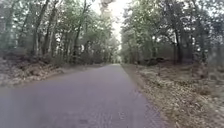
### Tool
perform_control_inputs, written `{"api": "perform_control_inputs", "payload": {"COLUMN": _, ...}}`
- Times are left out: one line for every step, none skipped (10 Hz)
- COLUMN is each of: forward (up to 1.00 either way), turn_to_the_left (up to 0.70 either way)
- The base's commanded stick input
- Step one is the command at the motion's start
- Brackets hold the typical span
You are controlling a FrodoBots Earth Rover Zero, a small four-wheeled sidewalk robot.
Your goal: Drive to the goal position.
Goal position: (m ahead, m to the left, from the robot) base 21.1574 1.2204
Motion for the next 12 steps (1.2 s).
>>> {"api": "perform_control_inputs", "payload": {"forward": 0.7, "turn_to_the_left": 0.0}}
{"api": "perform_control_inputs", "payload": {"forward": 0.7, "turn_to_the_left": 0.0}}
{"api": "perform_control_inputs", "payload": {"forward": 0.7, "turn_to_the_left": 0.0}}
{"api": "perform_control_inputs", "payload": {"forward": 0.7, "turn_to_the_left": 0.0}}
{"api": "perform_control_inputs", "payload": {"forward": 0.7, "turn_to_the_left": 0.0}}
{"api": "perform_control_inputs", "payload": {"forward": 0.7, "turn_to_the_left": 0.0}}
{"api": "perform_control_inputs", "payload": {"forward": 0.7, "turn_to_the_left": 0.0}}
{"api": "perform_control_inputs", "payload": {"forward": 0.7, "turn_to_the_left": 0.0}}
{"api": "perform_control_inputs", "payload": {"forward": 0.7, "turn_to_the_left": 0.0}}
{"api": "perform_control_inputs", "payload": {"forward": 0.7, "turn_to_the_left": 0.0}}
{"api": "perform_control_inputs", "payload": {"forward": 0.7, "turn_to_the_left": 0.0}}
{"api": "perform_control_inputs", "payload": {"forward": 0.7, "turn_to_the_left": 0.0}}
